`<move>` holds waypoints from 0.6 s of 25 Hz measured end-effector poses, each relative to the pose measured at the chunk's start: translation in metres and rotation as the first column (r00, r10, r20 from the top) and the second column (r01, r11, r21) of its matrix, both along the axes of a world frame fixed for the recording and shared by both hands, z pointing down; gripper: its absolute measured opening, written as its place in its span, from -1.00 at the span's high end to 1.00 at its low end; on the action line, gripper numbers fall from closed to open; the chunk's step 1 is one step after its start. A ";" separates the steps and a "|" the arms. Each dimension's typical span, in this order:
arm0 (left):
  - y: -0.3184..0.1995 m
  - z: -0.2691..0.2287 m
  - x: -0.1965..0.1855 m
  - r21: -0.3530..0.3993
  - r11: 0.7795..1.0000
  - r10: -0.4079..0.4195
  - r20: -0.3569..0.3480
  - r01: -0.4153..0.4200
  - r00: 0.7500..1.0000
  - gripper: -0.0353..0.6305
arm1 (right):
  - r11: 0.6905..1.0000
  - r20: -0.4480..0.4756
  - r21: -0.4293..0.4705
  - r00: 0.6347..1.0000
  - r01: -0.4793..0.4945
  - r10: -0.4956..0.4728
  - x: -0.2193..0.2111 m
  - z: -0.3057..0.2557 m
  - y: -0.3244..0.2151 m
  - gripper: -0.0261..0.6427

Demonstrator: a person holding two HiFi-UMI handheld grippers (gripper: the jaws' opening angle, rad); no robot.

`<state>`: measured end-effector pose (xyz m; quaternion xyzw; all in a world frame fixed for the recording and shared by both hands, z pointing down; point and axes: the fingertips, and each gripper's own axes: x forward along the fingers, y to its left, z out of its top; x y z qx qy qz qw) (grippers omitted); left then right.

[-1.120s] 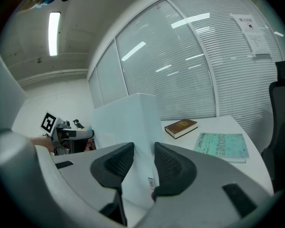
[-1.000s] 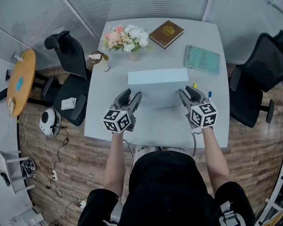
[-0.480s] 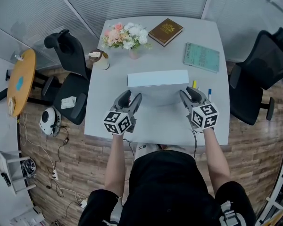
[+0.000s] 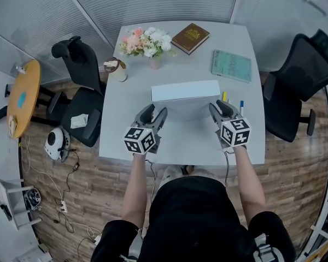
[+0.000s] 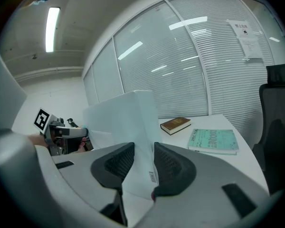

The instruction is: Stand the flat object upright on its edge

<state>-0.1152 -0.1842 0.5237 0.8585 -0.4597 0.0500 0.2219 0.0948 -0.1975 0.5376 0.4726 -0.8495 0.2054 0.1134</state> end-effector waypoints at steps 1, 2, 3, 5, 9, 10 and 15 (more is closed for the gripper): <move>0.001 0.000 0.000 -0.004 1.000 -0.002 0.001 0.002 1.000 0.24 | 1.000 -0.001 -0.004 1.000 -0.014 0.014 0.001 0.001 0.001 0.48; 0.002 0.000 0.000 -0.009 1.000 -0.002 0.003 0.002 1.000 0.24 | 1.000 0.003 -0.011 1.000 -0.028 0.028 0.001 0.002 0.002 0.47; 0.003 0.001 0.000 -0.014 1.000 -0.002 0.005 0.002 1.000 0.23 | 0.999 0.012 -0.020 0.999 -0.042 0.042 0.002 0.003 0.003 0.47; 0.007 0.001 0.000 -0.022 1.000 0.003 0.014 -0.003 1.000 0.22 | 0.997 0.026 -0.033 0.997 -0.071 0.072 0.003 0.003 0.007 0.46; 0.012 -0.002 0.000 -0.028 1.000 0.014 0.029 -0.013 0.999 0.21 | 0.995 0.013 -0.024 0.996 -0.092 0.092 0.003 -0.003 0.019 0.47; 0.014 -0.002 0.000 -0.030 0.999 0.014 0.031 -0.013 0.999 0.21 | 0.995 0.008 -0.021 0.995 -0.094 0.095 0.003 -0.005 0.023 0.48; 0.031 -0.001 -0.001 -0.031 0.999 0.017 0.042 -0.015 0.999 0.21 | 0.993 0.005 -0.007 0.993 -0.114 0.114 -0.001 -0.012 0.048 0.50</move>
